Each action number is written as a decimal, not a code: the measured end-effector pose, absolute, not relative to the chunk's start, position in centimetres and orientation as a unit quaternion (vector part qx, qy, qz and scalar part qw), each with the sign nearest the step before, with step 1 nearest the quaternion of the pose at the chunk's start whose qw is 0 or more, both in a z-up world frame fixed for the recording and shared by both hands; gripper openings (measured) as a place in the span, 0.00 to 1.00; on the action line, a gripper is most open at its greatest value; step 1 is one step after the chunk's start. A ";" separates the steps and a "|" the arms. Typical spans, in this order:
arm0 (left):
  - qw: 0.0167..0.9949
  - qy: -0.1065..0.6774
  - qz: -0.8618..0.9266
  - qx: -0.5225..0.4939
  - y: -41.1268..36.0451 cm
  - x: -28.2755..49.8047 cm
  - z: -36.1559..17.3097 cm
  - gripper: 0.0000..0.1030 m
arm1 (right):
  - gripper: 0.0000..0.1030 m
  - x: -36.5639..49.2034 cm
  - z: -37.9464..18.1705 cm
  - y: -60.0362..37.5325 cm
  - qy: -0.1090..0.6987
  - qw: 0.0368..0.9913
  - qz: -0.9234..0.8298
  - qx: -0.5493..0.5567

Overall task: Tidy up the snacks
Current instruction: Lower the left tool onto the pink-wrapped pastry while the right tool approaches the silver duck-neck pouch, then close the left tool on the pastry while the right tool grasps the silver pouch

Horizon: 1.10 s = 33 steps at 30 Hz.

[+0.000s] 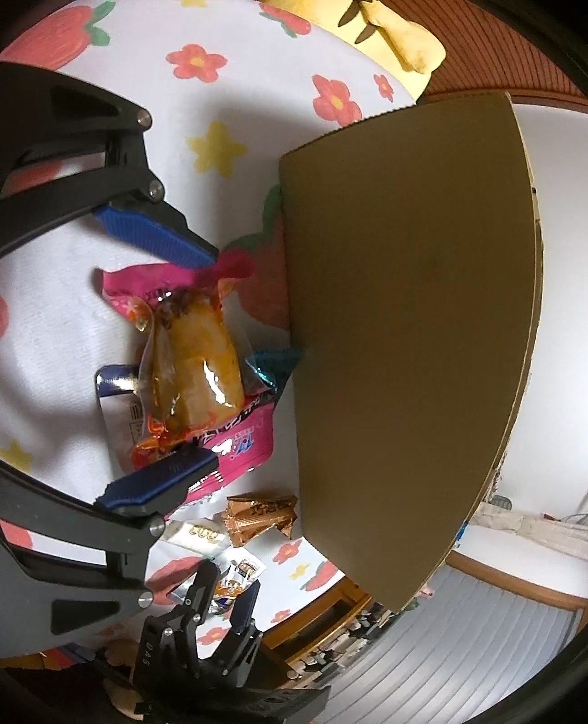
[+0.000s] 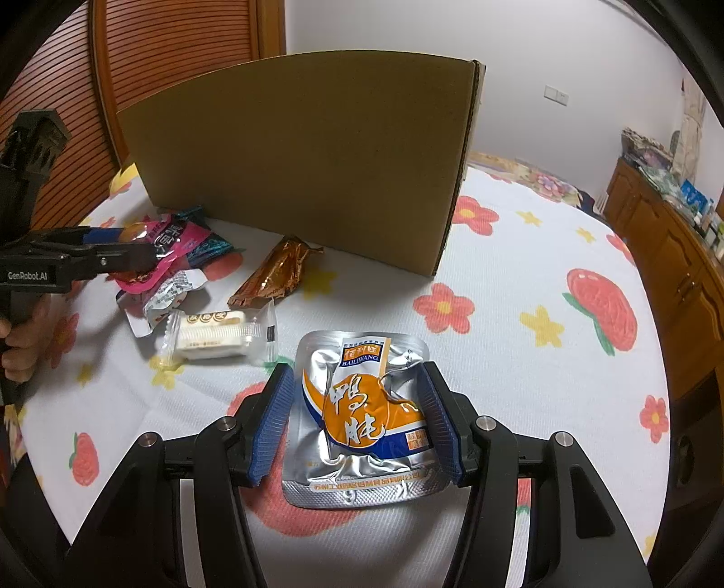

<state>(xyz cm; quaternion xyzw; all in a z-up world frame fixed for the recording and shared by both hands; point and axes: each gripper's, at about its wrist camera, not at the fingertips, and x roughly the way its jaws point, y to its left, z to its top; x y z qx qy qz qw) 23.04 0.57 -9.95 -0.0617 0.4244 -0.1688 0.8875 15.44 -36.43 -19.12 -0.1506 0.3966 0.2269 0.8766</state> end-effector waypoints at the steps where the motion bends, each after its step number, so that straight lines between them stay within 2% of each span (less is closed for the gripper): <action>1: 0.888 0.424 -0.170 -0.060 0.5 23.0 -9.9 0.78 | 0.56 15.4 -19.1 -36.4 0.397 0.877 0.227 -0.150; 4: 0.891 0.415 -0.178 -0.047 0.2 22.6 -9.6 0.66 | 0.56 15.4 -19.1 -36.4 0.397 0.877 0.227 -0.151; 9: 0.894 0.411 -0.175 -0.038 0.1 22.0 -9.4 0.60 | 0.56 15.4 -19.1 -36.4 0.397 0.877 0.227 -0.151; 23: 0.907 0.393 -0.152 -0.027 1.3 18.7 -9.0 0.59 | 0.56 15.4 -19.1 -36.4 0.397 0.877 0.227 -0.151; 33: 0.921 0.355 -0.158 -0.020 1.0 16.3 -6.1 0.59 | 0.56 15.5 -19.1 -36.5 0.397 0.877 0.227 -0.151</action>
